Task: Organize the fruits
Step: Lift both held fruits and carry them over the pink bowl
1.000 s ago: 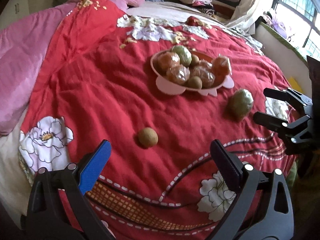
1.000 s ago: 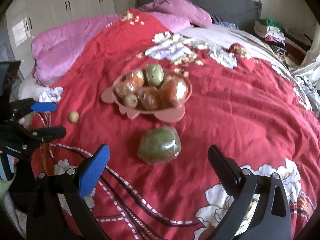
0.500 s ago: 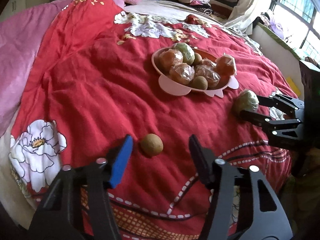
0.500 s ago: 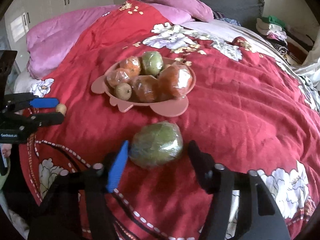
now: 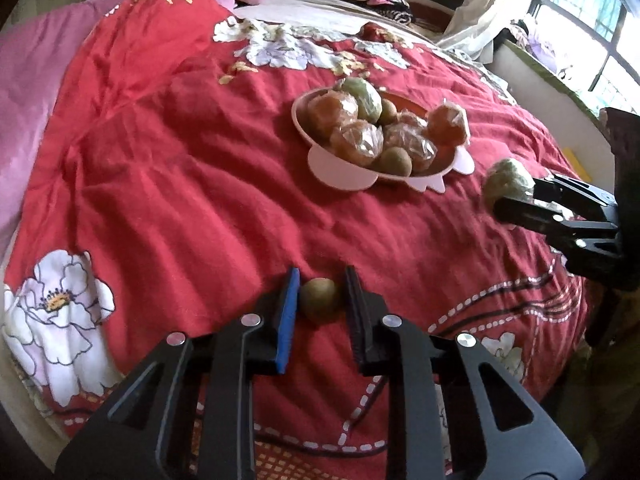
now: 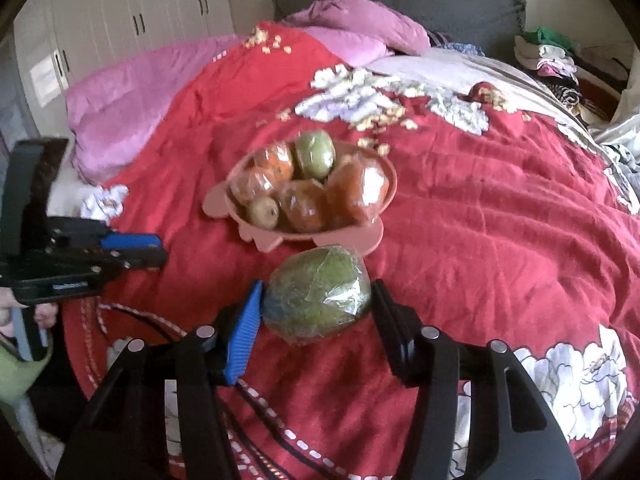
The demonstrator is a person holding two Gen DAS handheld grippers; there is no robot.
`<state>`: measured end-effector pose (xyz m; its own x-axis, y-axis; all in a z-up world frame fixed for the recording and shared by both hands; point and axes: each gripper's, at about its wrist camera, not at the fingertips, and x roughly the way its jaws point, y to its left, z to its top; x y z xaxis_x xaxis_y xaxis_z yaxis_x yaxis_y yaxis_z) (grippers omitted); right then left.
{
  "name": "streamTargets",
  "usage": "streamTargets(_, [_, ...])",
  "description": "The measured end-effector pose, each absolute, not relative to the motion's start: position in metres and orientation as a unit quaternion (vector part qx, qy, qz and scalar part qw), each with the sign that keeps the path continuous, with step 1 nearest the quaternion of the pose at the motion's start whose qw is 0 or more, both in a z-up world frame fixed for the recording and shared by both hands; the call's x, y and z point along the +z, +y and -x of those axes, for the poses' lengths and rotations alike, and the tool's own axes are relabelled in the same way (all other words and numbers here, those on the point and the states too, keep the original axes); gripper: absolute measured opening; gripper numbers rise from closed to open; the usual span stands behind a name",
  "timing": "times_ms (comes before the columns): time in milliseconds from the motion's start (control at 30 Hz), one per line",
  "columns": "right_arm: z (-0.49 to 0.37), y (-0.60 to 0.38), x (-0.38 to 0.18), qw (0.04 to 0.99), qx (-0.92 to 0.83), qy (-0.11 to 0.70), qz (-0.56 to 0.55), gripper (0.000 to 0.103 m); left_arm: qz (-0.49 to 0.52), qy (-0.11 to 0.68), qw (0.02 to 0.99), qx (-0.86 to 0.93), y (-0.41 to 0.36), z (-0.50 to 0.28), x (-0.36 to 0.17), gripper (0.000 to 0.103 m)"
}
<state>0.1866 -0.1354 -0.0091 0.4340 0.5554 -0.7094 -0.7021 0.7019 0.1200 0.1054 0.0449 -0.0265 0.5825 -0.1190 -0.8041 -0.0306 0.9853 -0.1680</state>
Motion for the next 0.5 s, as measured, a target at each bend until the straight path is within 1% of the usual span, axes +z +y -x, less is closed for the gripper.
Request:
streamTargets(300, [-0.187,-0.137,0.03,0.851,0.392,0.342,0.078,0.053,0.078,0.432,0.897,-0.048,0.036,-0.12,-0.001,0.015])
streamTargets(500, [-0.2,-0.134,0.045,0.851,0.397,0.336,0.07,0.053,0.071,0.426,0.9,-0.056,0.029,-0.138,0.007,0.015])
